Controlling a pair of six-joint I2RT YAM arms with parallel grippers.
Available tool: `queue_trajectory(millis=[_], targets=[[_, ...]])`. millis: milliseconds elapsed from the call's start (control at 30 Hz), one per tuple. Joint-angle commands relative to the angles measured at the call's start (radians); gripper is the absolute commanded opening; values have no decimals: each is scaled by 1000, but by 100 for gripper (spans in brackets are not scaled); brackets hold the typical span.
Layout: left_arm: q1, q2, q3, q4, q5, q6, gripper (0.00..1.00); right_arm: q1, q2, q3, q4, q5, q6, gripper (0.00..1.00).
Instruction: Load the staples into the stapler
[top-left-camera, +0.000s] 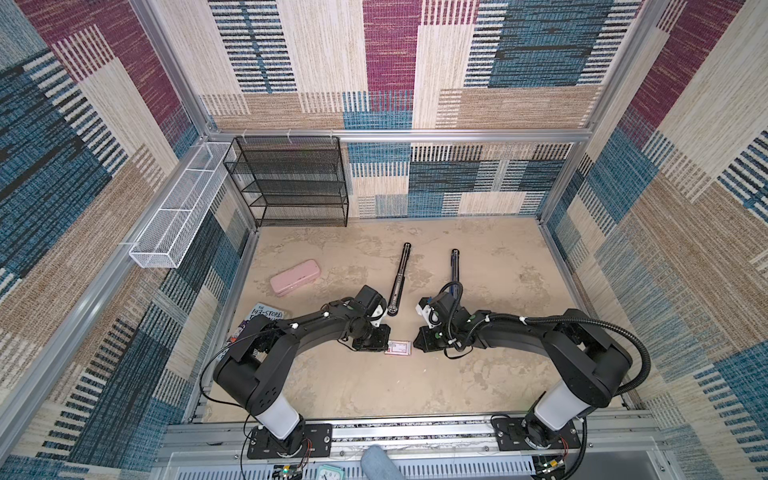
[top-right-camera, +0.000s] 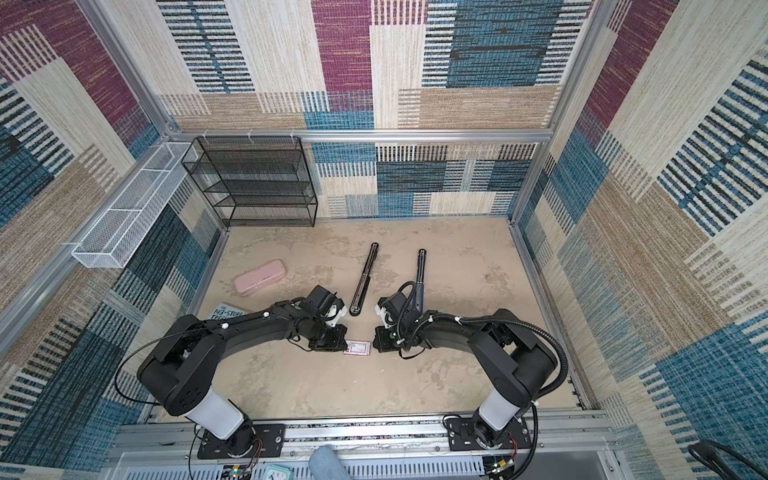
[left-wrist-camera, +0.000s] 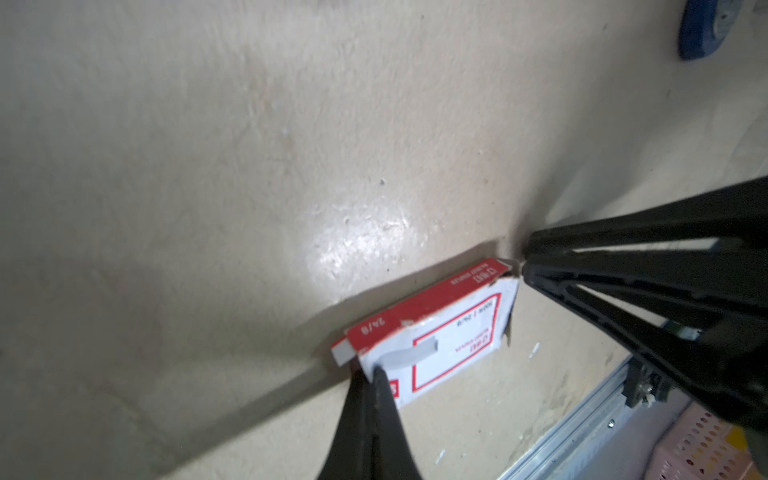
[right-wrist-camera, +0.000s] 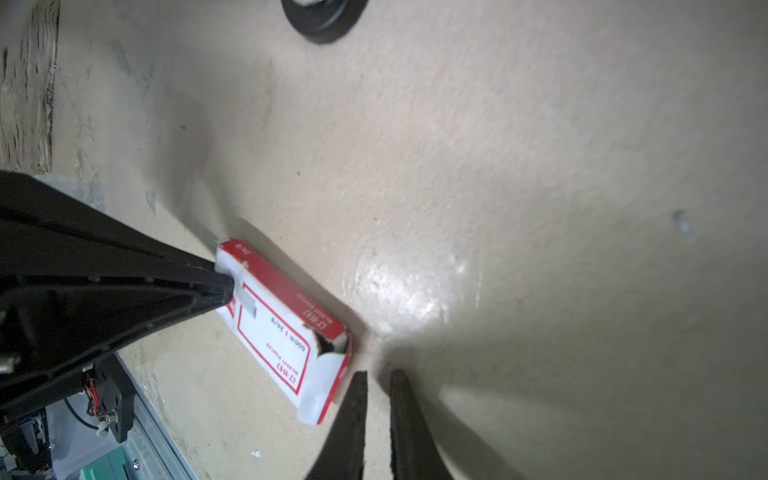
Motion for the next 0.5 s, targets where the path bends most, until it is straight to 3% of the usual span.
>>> queue_trajectory(millis=[0, 133, 200, 300, 467], targets=[[2, -10, -2, -18, -11, 10, 0, -2, -20, 0, -39, 34, 13, 21], [2, -13, -5, -15, -10, 3, 0, 7, -51, 4, -4, -20, 13, 40], [2, -15, -8, -8, -5, -2, 0, 21, -45, 18, -10, -17, 7, 44], [2, -15, -8, -2, 1, -6, 0, 40, -23, 33, -8, -16, 8, 46], [2, -15, -14, 8, 7, -16, 13, 68, 24, 60, -24, -1, 11, 47]])
